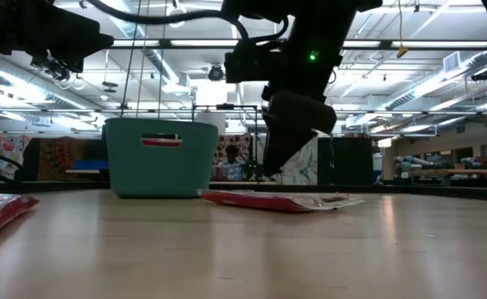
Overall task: Sort popcorn bags into baskets
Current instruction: Put the red popcorn bag into the green bin
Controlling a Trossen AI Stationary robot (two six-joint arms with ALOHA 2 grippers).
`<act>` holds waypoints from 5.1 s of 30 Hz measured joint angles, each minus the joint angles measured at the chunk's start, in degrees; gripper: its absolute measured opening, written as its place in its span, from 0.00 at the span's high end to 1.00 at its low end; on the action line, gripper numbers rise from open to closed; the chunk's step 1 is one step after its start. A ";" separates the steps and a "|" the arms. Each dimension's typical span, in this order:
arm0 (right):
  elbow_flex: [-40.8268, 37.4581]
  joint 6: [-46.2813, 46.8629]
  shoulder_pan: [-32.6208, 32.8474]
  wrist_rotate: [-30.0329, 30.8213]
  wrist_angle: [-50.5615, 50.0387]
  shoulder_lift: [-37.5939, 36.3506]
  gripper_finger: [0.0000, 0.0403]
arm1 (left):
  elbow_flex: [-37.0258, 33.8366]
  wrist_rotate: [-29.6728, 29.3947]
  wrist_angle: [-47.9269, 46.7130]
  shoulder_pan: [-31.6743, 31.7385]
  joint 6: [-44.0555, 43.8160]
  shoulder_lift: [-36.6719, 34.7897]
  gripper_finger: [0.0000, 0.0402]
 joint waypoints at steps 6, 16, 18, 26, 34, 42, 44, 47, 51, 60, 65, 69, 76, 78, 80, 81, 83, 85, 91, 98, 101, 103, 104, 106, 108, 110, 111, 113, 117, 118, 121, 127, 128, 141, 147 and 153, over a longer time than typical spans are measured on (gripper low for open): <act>0.09 -0.75 0.03 0.00 0.86 -0.08 0.66 | 0.00 0.00 -0.02 0.00 0.00 0.00 0.57; 0.09 2.20 0.07 -2.51 -1.97 -0.93 0.66 | 0.00 -0.01 -0.02 0.00 0.02 0.00 0.57; 0.09 2.49 0.07 -2.40 -2.01 -0.93 0.66 | -0.02 -0.02 -0.03 0.00 0.00 0.00 0.57; 0.09 2.69 0.14 -2.42 -1.99 -0.93 0.66 | -0.02 -0.02 -0.02 0.00 0.00 0.00 0.57; 0.09 2.66 0.14 -2.12 -1.99 -0.93 0.66 | -0.02 0.00 -0.02 0.00 0.00 0.00 0.57; 0.09 2.66 0.18 -2.01 -1.99 -0.93 0.66 | -0.02 -0.01 -0.02 0.00 0.00 0.00 0.57; 0.09 2.69 0.18 -1.96 -1.99 -0.93 0.66 | -0.02 0.00 -0.02 0.00 0.00 0.00 0.57; 0.09 2.69 0.18 -1.94 -1.99 -0.93 0.66 | -0.02 0.00 -0.02 0.00 0.00 0.00 0.57; 0.09 2.71 0.18 -1.94 -1.99 -0.93 0.66 | -0.02 0.00 -0.02 0.00 0.00 0.00 0.57; 0.09 2.69 0.21 -1.96 -1.97 -0.93 0.66 | -0.02 -0.01 -0.02 0.00 0.00 0.00 0.57; 0.09 2.65 0.19 -1.96 -1.72 -0.93 0.66 | -0.02 0.00 -0.02 0.00 0.00 0.00 0.57; 0.09 2.62 0.21 -1.99 -1.71 -0.93 0.66 | -0.02 -0.02 -0.02 0.00 0.00 0.00 0.57; 0.09 2.60 0.25 -2.08 -1.73 -0.93 0.66 | -0.02 -0.01 -0.02 0.01 0.02 0.00 0.57; 0.09 2.64 0.25 -1.99 -1.67 -0.93 0.66 | -0.02 -0.02 -0.02 0.00 0.02 0.00 0.57; 0.09 2.85 0.25 -1.66 -1.10 -0.93 0.66 | -0.02 0.00 -0.02 0.00 0.02 0.00 0.57; 0.09 3.13 0.25 -1.43 -0.45 -0.93 0.66 | -0.02 0.00 -0.02 0.00 0.02 0.00 0.57; 0.09 3.67 0.27 -1.02 1.07 -0.93 0.66 | -0.02 -0.02 -0.02 0.00 0.02 0.00 0.57; 0.09 4.07 0.49 0.56 2.89 -0.93 0.66 | -0.02 -0.02 -0.02 0.00 0.03 0.00 0.57; 0.09 4.70 1.65 7.44 9.18 -0.93 0.65 | -0.02 -0.02 -0.02 0.00 0.04 0.00 0.57; -0.04 6.05 1.51 6.52 13.22 -0.89 0.53 | -0.02 -0.02 -0.02 0.02 0.02 0.00 0.57; -1.80 7.68 1.04 6.51 15.20 -0.85 0.45 | -0.02 -0.02 -0.02 0.01 0.04 0.00 0.57; -3.39 8.10 0.86 6.50 17.40 -0.79 0.41 | -0.02 -0.06 0.00 0.00 0.06 0.00 0.57; -4.06 8.05 0.78 6.54 18.95 -0.76 0.39 | -0.02 -0.16 0.00 0.02 0.04 0.00 0.57; -4.70 7.45 0.79 6.76 20.82 -0.76 0.37 | -0.02 -0.57 0.00 0.01 0.07 0.00 0.57; -4.74 6.62 0.89 6.94 21.00 -0.76 0.36 | -0.02 -0.96 0.00 0.00 0.07 0.00 0.57; -4.74 6.23 0.91 6.95 20.90 -0.66 0.36 | -0.02 -1.04 0.00 0.01 0.09 0.00 0.57; -4.70 5.85 0.91 6.93 21.05 -0.16 0.36 | -0.02 -1.04 0.00 0.02 0.10 0.00 0.57; -4.84 5.16 0.88 6.27 20.51 0.49 0.36 | -0.02 -1.05 0.00 0.02 0.17 0.00 0.57; -4.87 5.01 1.00 6.64 19.84 2.52 0.37 | -0.02 -1.03 0.16 0.02 0.17 0.00 0.57; -4.83 5.05 1.01 7.11 20.95 2.88 0.37 | -0.02 -1.04 0.24 0.01 0.17 0.00 0.57; -4.74 4.95 1.13 7.89 20.71 3.05 0.37 | -0.04 -1.05 0.16 0.02 0.15 0.09 0.57; -4.74 5.22 1.23 9.66 20.59 3.05 0.37 | -0.04 -1.24 0.25 0.02 0.44 0.94 0.57; -4.74 5.24 1.23 9.62 20.61 3.05 0.37 | -0.04 -1.43 0.46 0.02 0.45 1.14 0.57; -4.74 6.58 1.28 9.05 19.51 3.03 0.37 | -0.04 -1.68 0.46 0.02 0.46 1.49 0.57; -4.74 6.60 1.28 7.94 19.08 3.03 0.37 | -0.04 -1.68 0.46 0.02 0.45 1.49 0.57; -4.74 7.68 1.28 7.87 17.52 3.03 0.37 | -0.04 -1.68 0.46 0.02 0.46 1.49 0.57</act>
